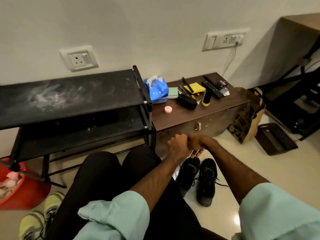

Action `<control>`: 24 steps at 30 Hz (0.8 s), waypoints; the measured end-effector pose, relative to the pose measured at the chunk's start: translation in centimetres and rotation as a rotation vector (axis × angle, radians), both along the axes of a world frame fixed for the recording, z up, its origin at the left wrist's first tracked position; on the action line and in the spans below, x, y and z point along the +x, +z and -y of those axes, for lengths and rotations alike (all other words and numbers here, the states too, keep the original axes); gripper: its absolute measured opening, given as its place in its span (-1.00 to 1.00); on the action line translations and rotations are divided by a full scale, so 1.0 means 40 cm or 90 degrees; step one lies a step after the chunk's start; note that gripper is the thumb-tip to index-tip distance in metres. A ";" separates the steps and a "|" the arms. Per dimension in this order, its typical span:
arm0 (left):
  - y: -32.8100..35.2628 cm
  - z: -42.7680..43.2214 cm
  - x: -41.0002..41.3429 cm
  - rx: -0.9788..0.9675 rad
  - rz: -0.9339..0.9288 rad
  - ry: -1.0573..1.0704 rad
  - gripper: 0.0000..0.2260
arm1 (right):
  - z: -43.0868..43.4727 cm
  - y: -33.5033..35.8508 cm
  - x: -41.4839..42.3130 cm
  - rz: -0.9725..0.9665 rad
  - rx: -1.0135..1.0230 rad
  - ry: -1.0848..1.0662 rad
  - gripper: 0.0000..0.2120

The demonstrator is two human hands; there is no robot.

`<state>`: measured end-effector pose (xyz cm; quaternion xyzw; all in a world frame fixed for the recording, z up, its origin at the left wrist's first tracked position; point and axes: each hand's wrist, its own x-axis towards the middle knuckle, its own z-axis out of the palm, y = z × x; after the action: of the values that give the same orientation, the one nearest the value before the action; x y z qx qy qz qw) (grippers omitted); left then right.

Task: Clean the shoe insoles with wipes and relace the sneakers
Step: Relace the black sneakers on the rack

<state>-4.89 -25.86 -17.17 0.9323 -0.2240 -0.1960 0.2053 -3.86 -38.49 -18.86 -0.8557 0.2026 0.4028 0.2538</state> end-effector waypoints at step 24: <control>-0.066 -0.029 0.067 0.076 -0.035 -0.024 -0.66 | -0.058 -0.084 0.035 -0.011 0.007 -0.002 -0.84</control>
<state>-2.19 -24.69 -19.79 0.9328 -0.2239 -0.2384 0.1513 -2.46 -36.18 -22.21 -0.8505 0.2040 0.4108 0.2576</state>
